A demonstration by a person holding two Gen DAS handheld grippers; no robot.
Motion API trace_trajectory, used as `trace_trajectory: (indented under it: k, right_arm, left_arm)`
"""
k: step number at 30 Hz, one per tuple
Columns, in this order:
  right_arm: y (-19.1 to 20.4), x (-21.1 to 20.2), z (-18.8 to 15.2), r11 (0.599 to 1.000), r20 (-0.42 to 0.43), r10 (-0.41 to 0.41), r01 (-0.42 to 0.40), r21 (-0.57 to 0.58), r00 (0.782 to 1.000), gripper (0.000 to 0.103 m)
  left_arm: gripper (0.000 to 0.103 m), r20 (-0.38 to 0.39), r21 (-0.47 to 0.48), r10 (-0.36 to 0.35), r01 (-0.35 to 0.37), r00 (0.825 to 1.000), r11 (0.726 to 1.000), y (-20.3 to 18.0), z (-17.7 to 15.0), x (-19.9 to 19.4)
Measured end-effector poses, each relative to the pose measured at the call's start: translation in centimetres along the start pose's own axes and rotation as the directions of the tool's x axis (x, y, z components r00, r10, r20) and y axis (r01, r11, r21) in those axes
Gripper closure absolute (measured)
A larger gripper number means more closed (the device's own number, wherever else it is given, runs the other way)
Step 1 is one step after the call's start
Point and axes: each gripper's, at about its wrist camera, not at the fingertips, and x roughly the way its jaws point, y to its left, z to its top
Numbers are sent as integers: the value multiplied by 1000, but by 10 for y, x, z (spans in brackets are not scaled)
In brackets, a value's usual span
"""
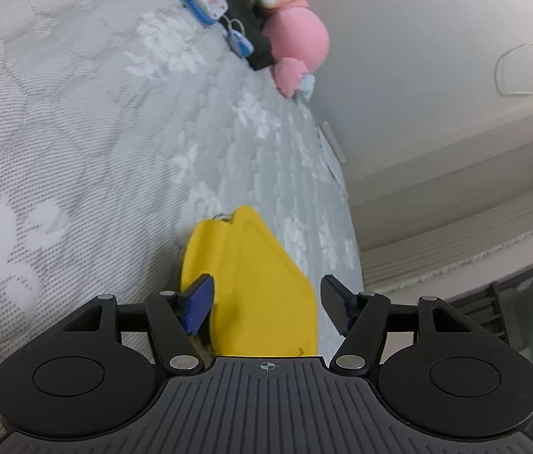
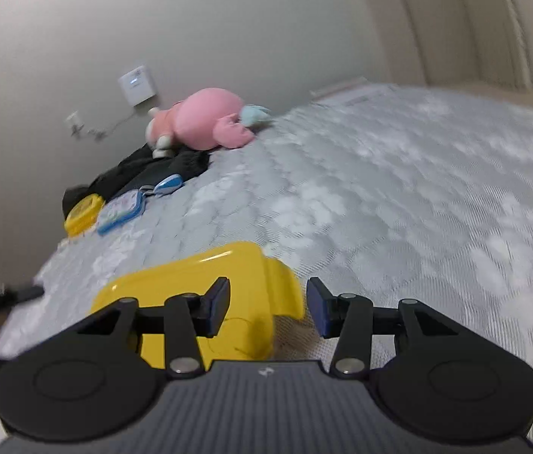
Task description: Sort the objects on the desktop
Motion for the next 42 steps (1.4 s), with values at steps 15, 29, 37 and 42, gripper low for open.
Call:
trace_trajectory:
  k: [15,29,37,42]
  right_arm:
    - [-52,59,-5,933,-140,141,-85,350,980,57]
    - [-38,57,-4,965,-98,125,-98,243,987,60]
    - [-31,51,-8,978,-100,105,-85,191,989,56]
    - [-20,56,-11,991,-108,90,-78,112,990,48]
  left_arm:
    - [39,-12,15,105,-105,994,994,21,17,36]
    - [41,-61,221,155,-138,986,965,6,19,70]
    - [36,-74,213,179,-160,981,964,5,19,68]
    - [25,-61,219,217,-199,974,955,4,13,58]
